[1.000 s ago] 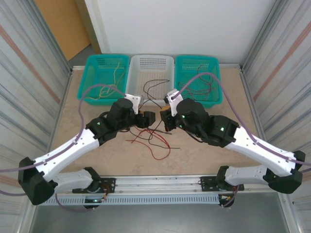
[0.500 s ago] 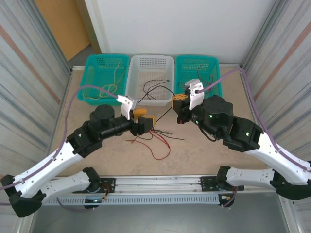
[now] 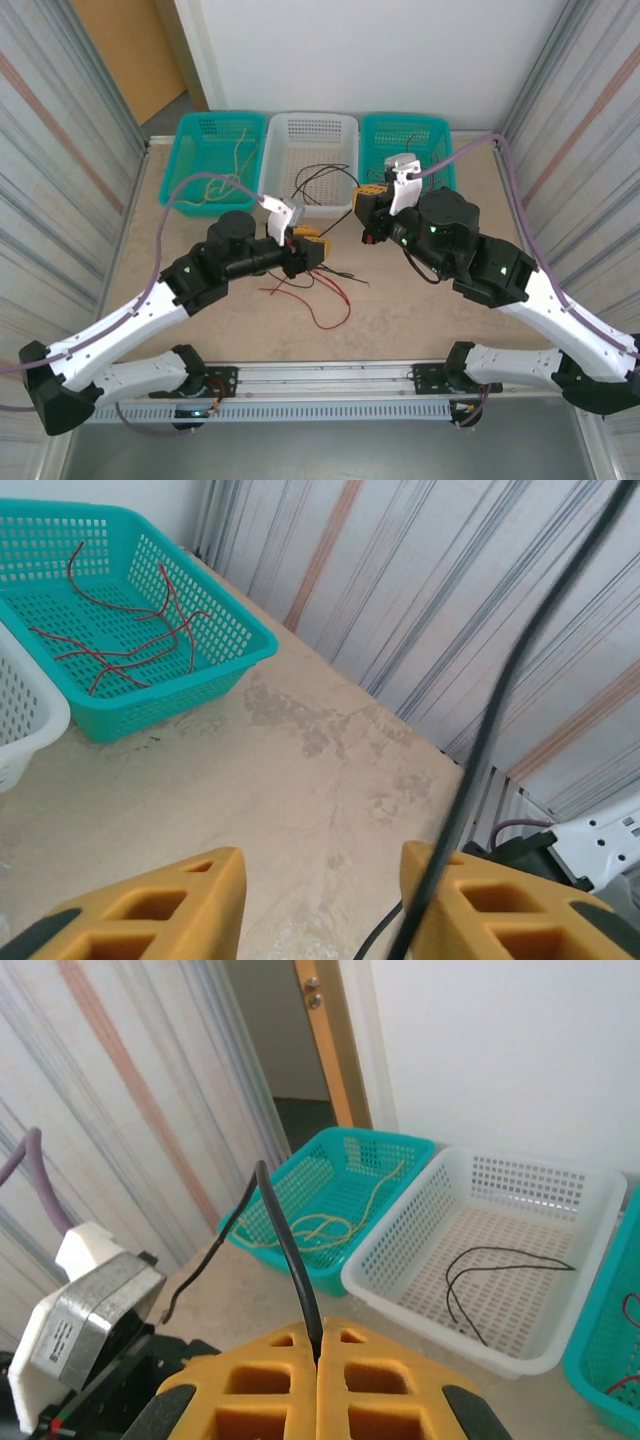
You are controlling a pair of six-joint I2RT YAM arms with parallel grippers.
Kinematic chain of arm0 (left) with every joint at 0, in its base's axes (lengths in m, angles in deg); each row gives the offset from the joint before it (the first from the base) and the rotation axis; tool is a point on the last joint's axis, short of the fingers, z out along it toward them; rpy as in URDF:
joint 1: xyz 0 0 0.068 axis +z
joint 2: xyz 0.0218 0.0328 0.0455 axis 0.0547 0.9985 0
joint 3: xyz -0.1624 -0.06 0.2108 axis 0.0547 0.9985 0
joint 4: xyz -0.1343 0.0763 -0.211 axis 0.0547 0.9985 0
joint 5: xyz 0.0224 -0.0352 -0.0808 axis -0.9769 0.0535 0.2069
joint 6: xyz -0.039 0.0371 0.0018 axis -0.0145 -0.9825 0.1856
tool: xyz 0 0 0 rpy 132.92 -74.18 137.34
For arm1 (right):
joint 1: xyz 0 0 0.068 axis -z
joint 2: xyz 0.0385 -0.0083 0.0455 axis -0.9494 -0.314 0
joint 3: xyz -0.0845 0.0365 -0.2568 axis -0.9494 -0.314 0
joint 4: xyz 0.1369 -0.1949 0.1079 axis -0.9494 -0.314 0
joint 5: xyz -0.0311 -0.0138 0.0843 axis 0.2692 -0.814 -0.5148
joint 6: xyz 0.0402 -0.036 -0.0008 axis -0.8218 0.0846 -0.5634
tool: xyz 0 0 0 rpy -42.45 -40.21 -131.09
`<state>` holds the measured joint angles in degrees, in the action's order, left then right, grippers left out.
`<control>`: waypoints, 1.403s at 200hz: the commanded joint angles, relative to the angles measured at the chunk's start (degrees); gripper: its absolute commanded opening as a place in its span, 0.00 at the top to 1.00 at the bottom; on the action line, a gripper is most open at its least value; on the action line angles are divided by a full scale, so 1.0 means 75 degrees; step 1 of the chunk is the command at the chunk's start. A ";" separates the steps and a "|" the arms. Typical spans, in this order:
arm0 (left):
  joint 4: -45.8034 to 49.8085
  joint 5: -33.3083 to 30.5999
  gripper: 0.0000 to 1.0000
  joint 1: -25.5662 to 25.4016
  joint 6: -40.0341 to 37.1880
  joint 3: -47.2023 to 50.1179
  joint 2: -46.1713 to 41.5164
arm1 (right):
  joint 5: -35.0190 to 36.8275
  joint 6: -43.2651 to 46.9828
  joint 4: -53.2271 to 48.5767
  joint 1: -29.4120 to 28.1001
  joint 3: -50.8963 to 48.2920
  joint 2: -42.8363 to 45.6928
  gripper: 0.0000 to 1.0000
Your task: Untangle the cables
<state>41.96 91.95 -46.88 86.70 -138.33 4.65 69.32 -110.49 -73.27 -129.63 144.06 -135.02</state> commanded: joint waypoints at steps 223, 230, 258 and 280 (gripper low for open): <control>-0.0363 0.0198 0.92 -0.0122 -0.0117 -0.0379 0.0653 | -0.1561 -0.1353 0.0030 0.1798 -0.0942 0.0801 1.00; -0.0345 0.0181 0.95 -0.0128 -0.0108 -0.0406 0.0614 | -0.1549 -0.1349 -0.0003 0.1838 -0.0953 0.0818 1.00; 0.0267 -0.0425 1.00 -0.0128 -0.0060 -0.0750 0.0575 | -0.1554 -0.1367 -0.0133 0.2145 -0.1045 0.0941 0.92; 0.1153 -0.1177 1.00 -0.0034 -0.0224 -0.1463 0.0822 | -0.1118 -0.1457 -0.0465 0.2349 -0.1163 0.1041 0.64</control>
<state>44.49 89.44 -47.52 86.02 -142.94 10.42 58.30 -120.07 -74.12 -113.50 136.25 -128.84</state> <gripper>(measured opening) 0.070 0.254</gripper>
